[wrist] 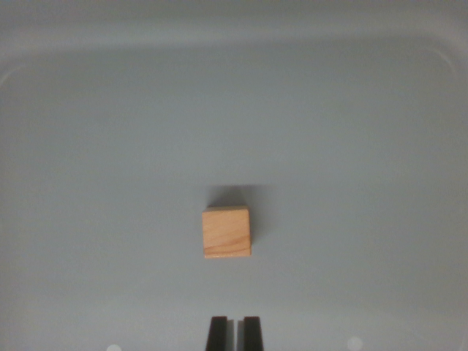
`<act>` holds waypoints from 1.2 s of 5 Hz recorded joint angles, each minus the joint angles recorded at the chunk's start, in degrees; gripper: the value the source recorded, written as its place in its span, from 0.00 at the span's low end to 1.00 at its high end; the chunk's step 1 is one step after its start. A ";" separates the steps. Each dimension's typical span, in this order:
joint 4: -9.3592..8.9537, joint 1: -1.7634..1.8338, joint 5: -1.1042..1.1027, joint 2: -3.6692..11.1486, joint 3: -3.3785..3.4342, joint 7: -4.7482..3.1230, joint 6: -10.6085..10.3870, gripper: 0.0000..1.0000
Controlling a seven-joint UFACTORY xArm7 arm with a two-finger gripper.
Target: Push wooden cube
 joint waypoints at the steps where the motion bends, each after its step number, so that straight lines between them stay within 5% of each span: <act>1: -1.73 0.05 -0.11 0.27 0.04 -0.04 -1.85 0.00; 6: -5.71 0.17 -0.37 0.89 0.15 -0.13 -6.12 0.00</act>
